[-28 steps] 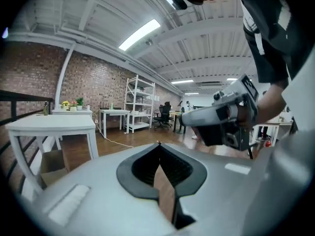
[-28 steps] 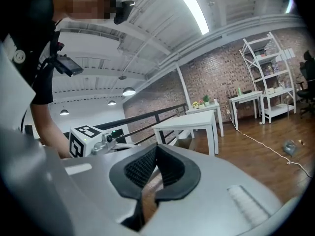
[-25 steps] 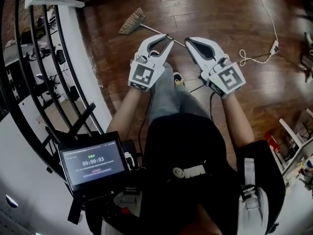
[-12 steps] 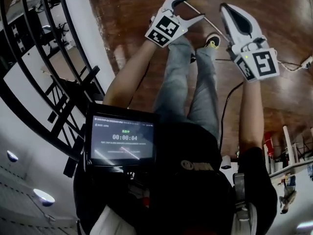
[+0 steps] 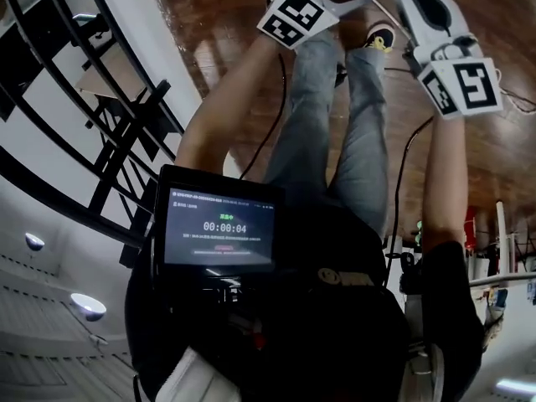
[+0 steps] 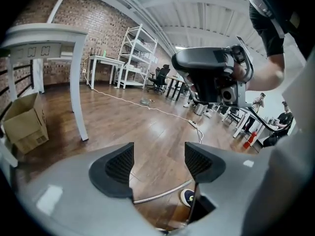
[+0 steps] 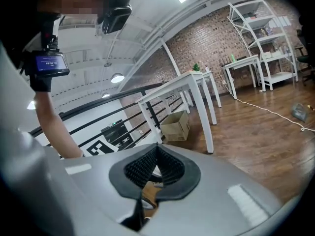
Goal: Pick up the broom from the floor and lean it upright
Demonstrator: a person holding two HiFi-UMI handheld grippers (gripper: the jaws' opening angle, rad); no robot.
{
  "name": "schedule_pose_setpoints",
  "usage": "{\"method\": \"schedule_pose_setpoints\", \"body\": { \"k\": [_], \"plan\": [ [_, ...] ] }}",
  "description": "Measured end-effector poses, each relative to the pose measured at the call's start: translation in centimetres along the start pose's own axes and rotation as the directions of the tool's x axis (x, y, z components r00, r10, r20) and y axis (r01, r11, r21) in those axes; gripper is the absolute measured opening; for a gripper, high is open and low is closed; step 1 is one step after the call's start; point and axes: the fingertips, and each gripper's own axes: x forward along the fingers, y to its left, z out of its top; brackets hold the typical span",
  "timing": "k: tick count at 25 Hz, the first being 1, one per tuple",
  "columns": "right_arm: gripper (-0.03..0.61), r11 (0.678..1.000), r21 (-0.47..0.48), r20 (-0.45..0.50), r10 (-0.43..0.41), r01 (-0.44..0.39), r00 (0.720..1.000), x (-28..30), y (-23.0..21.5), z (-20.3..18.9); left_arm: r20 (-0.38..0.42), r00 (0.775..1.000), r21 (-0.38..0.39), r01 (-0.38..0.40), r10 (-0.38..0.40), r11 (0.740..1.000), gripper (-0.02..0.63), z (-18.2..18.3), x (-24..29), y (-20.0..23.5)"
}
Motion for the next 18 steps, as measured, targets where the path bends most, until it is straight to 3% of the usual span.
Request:
{"method": "schedule_pose_setpoints", "body": {
  "k": [5, 12, 15, 18],
  "plan": [
    [0.003, 1.0, 0.015, -0.01, -0.001, 0.001, 1.0, -0.2, 0.5, 0.2, -0.023, 1.0, 0.0, 0.004, -0.004, 1.0, 0.342, -0.5, -0.3, 0.0],
    [0.003, 1.0, 0.009, 0.0, 0.0, 0.0, 1.0, -0.5, 1.3, 0.5, -0.05, 0.998, 0.075, 0.052, -0.049, 0.996, 0.345, -0.1, 0.6, -0.8],
    [0.003, 1.0, -0.005, -0.008, -0.027, 0.027, 1.0, -0.5, 0.7, -1.4, -0.103, 0.993, 0.125, 0.067, -0.054, 0.99, 0.351, -2.8, 2.1, -0.2],
    [0.003, 0.997, 0.01, -0.04, -0.077, 0.078, 0.996, -0.7, -3.0, -7.1, -0.156, 0.985, 0.188, 0.11, -0.081, 0.976, 0.354, -8.4, 7.3, 0.9]
  ]
}}
